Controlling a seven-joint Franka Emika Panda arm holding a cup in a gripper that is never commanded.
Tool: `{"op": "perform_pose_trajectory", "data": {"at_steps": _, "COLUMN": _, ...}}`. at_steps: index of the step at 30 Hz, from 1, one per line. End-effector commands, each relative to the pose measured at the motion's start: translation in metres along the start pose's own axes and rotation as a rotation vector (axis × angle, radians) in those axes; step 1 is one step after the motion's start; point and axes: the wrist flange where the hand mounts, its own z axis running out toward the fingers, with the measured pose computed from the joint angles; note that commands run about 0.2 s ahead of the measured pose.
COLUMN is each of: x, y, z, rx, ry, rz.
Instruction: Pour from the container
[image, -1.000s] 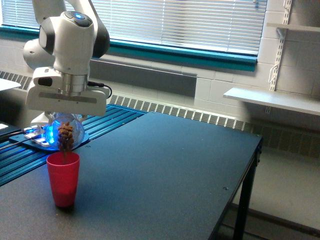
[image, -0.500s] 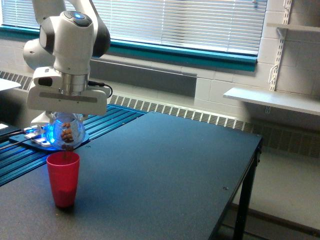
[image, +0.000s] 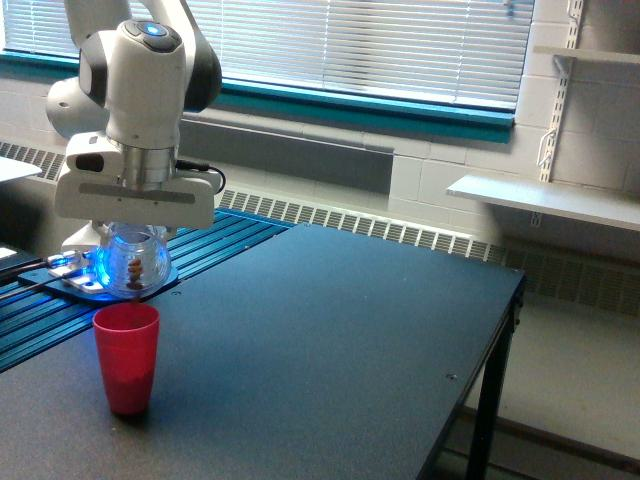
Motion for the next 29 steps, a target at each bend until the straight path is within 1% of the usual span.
{"op": "perform_pose_trajectory", "data": {"at_steps": 1, "x": 0.002, "y": 0.001, "z": -0.002, "rx": -0.005, "ry": -0.006, "rz": 0.007}}
{"op": "perform_pose_trajectory", "data": {"at_steps": 8, "x": 0.004, "y": 0.003, "z": -0.003, "rx": -0.01, "ry": -0.007, "rz": 0.019}}
{"op": "perform_pose_trajectory", "data": {"at_steps": 15, "x": 0.004, "y": 0.002, "z": -0.005, "rx": 0.005, "ry": 0.006, "rz": 0.012}}
{"op": "perform_pose_trajectory", "data": {"at_steps": 19, "x": 0.003, "y": 0.0, "z": -0.008, "rx": 0.035, "ry": 0.013, "rz": -0.005}}
{"op": "perform_pose_trajectory", "data": {"at_steps": 23, "x": 0.001, "y": -0.002, "z": -0.014, "rx": 0.082, "ry": 0.027, "rz": -0.025}}
{"op": "perform_pose_trajectory", "data": {"at_steps": 26, "x": 0.0, "y": -0.002, "z": -0.016, "rx": 0.1, "ry": 0.038, "rz": -0.037}}
{"op": "perform_pose_trajectory", "data": {"at_steps": 29, "x": -0.001, "y": -0.001, "z": -0.016, "rx": 0.102, "ry": 0.041, "rz": -0.038}}
